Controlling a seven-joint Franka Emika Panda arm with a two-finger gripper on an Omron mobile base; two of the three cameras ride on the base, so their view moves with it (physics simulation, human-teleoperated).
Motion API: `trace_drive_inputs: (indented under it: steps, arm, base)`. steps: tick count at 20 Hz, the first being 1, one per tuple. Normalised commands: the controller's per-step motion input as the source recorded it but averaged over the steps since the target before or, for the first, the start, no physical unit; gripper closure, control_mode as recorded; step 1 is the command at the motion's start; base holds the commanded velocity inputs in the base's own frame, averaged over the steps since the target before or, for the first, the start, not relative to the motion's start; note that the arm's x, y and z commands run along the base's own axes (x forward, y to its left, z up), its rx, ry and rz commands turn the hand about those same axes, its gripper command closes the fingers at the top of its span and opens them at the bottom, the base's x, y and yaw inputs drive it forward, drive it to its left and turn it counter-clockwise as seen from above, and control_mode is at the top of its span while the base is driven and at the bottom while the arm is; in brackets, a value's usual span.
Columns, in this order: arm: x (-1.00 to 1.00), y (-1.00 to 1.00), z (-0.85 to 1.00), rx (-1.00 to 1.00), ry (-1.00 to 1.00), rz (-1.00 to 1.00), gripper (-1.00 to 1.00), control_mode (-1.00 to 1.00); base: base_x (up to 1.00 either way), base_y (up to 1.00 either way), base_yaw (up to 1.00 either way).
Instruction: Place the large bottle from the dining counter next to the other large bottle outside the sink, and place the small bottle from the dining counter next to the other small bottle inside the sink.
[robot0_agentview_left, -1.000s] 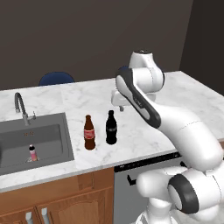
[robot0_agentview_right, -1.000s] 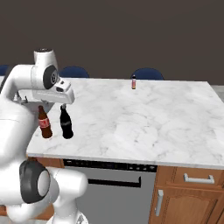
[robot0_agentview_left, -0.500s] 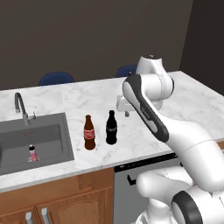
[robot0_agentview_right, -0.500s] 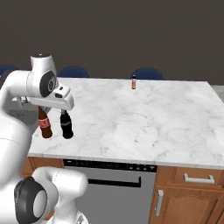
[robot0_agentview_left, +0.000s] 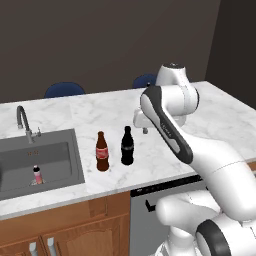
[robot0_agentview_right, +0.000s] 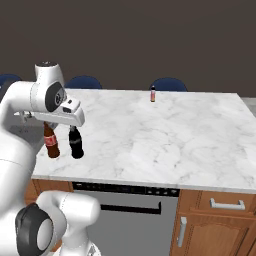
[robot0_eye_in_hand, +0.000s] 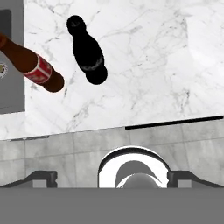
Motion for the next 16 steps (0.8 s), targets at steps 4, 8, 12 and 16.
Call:
trace_drive_inputs:
  steps: [4, 8, 12, 16]
  arm:
    - [0.00, 0.00, 0.00, 0.00, 0.00, 0.00, -1.00, 1.00]
    - [0.00, 0.00, 0.00, 0.00, 0.00, 0.00, -1.00, 1.00]
    - [0.00, 0.00, 0.00, 0.00, 0.00, 0.00, -1.00, 1.00]
    - [0.00, 0.00, 0.00, 0.00, 0.00, 0.00, -1.00, 1.00]
  base:
    - [-0.96, -0.08, 0.00]
    - [-1.00, -0.17, -0.03]
    - [-0.48, -0.71, 0.12]
    - [-0.06, -1.00, 0.53]
